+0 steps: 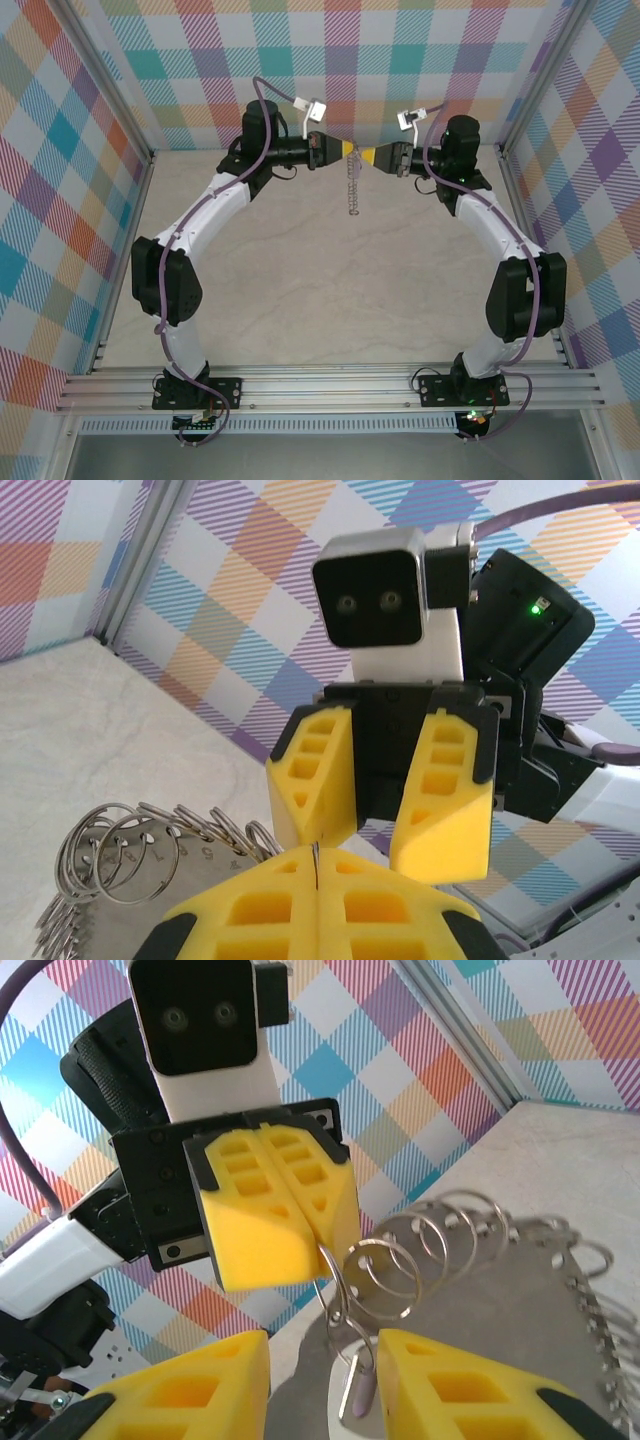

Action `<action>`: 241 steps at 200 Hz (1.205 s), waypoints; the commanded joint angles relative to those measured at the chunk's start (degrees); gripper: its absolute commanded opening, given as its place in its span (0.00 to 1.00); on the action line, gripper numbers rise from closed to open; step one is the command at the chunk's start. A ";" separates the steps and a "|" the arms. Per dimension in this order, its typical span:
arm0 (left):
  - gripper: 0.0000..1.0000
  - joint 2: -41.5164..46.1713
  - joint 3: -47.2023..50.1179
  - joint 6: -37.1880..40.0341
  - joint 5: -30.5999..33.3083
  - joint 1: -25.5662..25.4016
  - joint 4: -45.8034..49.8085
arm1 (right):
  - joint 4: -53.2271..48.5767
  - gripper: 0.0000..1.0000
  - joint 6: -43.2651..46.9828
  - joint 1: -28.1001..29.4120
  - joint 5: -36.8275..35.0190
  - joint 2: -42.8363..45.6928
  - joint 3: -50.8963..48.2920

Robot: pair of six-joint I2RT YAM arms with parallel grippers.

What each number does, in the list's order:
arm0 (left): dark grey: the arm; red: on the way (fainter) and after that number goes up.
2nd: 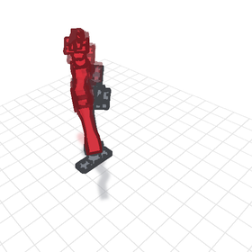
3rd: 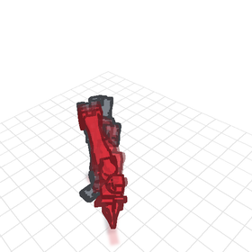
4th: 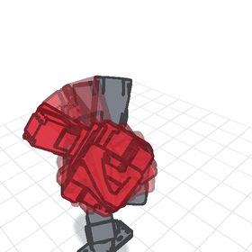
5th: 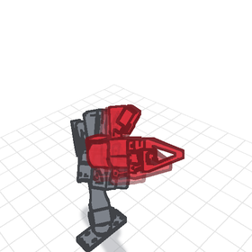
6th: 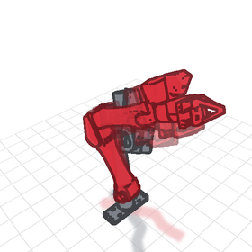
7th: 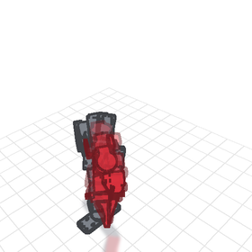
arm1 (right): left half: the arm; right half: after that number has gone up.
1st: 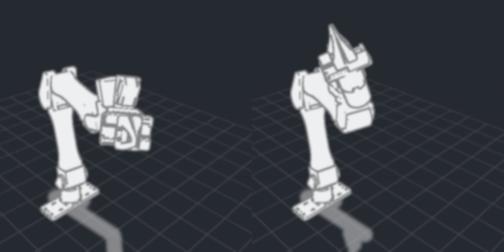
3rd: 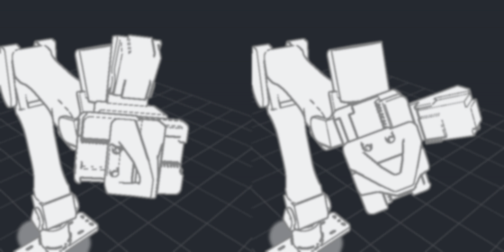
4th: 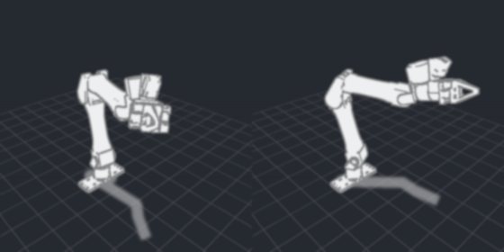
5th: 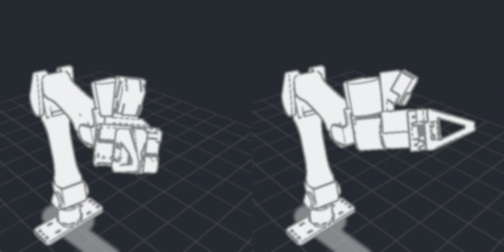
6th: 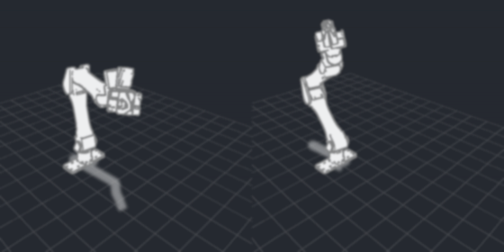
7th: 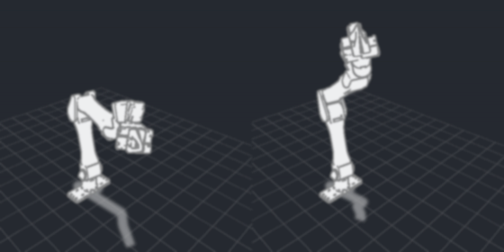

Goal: Put the keys on the keyring

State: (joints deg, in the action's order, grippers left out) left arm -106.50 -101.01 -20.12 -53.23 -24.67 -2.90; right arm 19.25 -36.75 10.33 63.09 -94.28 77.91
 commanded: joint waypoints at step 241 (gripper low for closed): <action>0.00 3.07 0.58 -4.82 -0.05 -0.87 -9.58 | 32.09 0.10 -23.06 0.56 2.88 -6.18 -1.09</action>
State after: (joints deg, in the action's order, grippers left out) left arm -105.67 -100.53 -24.45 -53.23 -25.02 -9.17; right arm 47.09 -58.26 10.35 64.45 -99.68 77.06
